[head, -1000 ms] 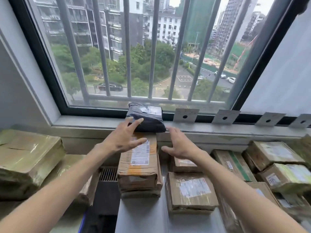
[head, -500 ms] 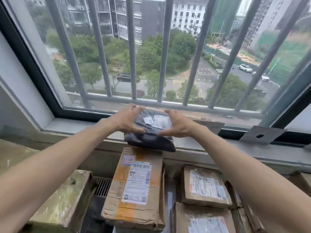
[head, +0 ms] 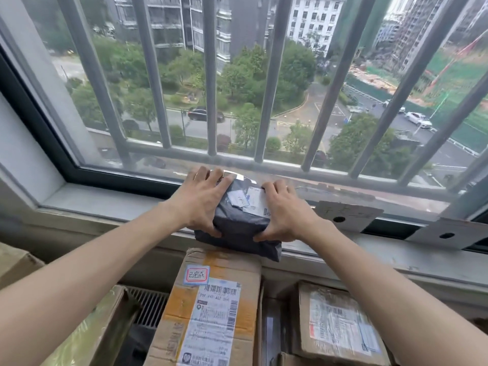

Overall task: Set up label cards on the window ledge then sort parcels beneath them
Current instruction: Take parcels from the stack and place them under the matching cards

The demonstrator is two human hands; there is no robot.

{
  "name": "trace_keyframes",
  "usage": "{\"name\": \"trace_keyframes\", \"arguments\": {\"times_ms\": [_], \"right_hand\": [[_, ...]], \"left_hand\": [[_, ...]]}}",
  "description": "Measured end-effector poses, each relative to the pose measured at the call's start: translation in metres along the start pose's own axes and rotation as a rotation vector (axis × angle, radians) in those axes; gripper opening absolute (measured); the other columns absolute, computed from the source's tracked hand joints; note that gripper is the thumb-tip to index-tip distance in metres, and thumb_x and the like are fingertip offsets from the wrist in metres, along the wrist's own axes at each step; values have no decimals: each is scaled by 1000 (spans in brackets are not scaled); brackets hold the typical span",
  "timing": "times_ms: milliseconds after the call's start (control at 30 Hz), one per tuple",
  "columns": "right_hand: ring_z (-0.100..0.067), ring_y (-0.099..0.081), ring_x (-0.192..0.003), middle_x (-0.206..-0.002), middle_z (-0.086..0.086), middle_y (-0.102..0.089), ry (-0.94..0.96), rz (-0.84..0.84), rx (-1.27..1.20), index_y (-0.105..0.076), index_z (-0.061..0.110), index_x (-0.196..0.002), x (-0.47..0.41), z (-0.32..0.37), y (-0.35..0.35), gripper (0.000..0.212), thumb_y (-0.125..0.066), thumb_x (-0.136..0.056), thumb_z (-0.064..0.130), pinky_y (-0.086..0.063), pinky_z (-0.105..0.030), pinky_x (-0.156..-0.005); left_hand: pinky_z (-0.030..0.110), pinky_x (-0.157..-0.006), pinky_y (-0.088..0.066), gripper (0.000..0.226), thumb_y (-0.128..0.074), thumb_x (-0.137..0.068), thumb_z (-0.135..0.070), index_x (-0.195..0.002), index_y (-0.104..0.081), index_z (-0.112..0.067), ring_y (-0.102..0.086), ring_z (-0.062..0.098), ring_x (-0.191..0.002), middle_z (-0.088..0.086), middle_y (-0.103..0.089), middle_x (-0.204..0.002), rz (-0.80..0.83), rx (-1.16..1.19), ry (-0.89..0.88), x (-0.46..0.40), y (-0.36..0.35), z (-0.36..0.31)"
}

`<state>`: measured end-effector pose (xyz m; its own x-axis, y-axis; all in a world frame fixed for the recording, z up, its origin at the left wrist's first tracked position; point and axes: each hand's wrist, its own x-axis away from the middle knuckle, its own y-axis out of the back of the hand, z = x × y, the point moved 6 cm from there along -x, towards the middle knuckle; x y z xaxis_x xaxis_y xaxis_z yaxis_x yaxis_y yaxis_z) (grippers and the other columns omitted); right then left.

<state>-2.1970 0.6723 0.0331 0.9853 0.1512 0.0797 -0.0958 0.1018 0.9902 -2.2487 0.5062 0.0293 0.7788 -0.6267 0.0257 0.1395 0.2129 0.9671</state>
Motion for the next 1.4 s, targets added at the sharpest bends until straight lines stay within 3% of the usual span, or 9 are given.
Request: {"name": "trace_keyframes", "arguments": {"times_ms": [200, 333, 400, 500, 667, 900, 1033, 1200, 1400], "right_hand": [[-33, -36, -127, -137, -10, -35, -36, -64, -23, -29, 12, -140, 4, 6, 2, 110, -91, -59, 53, -48, -48, -99], [-32, -39, -120, -131, -10, -36, 31, -137, -24, -32, 12, -135, 24, 14, 23, 104, -92, -58, 48, -48, -45, -98], [-28, -37, -115, -127, -8, -35, 99, -252, 4, -31, 13, -133, 40, 17, 45, 98, -90, -60, 41, -50, -42, -95], [-25, -31, -117, -128, -8, -32, 140, -404, 39, -29, 13, -135, 71, 28, 72, 95, -87, -61, 31, -54, -34, -87], [-25, -32, -117, -131, -7, -32, 113, -483, 63, -30, 14, -135, 115, 52, 89, 102, -91, -57, 37, -53, -27, -68], [-25, -29, -118, -132, -7, -31, 78, -530, 89, -31, 12, -138, 177, 93, 122, 103, -90, -60, 44, -59, -37, -73], [-26, -30, -119, -132, -7, -29, 68, -483, 70, -29, 13, -139, 210, 115, 133, 106, -89, -59, 50, -56, -44, -84], [-30, -30, -128, -140, -8, -25, -73, -237, 37, -12, 15, -149, 265, 117, 105, 125, -90, -58, 51, -42, -50, -108], [-26, -39, -122, -139, -8, -37, -154, -114, 143, -24, 10, -147, 343, 101, 92, 116, -91, -60, 49, -38, -38, -109]], "left_hand": [[44, -114, -27, 134, -69, -51, -83, -151, -4, -23, -27, 31, -130, 6, -25, -143, -47, -21, -14, 3, 4, -3], [41, -117, -26, 140, -72, -56, -74, -154, 8, -13, -23, 30, -141, 7, -21, -152, 9, 61, -9, 25, 29, -5], [41, -118, -28, 136, -76, -57, -65, -154, 1, -8, -25, 31, -141, 9, -24, -151, -81, 96, -33, 44, 52, -6], [49, -106, -43, 128, -80, -55, -58, -151, -13, -6, -34, 32, -130, 12, -32, -142, -253, 91, -62, 72, 84, -10], [49, -95, -51, 129, -83, -52, -59, -149, -19, -4, -38, 33, -122, 14, -37, -135, -343, 32, -66, 112, 115, -17], [50, -100, -46, 125, -80, -59, -64, -151, -16, -8, -32, 29, -127, 11, -32, -140, -398, 20, -110, 175, 161, -24], [47, -110, -38, 127, -81, -58, -61, -149, -10, -11, -28, 28, -128, 9, -27, -139, -363, 17, -145, 207, 177, -27], [43, -106, -44, 127, -80, -53, -65, -149, -17, -10, -26, 23, -123, 7, -28, -134, -326, 34, -300, 237, 180, -69], [38, -110, -41, 140, -85, -49, -58, -155, -4, -15, -21, 21, -130, 1, -22, -138, -224, 182, -410, 263, 166, -132]]}}
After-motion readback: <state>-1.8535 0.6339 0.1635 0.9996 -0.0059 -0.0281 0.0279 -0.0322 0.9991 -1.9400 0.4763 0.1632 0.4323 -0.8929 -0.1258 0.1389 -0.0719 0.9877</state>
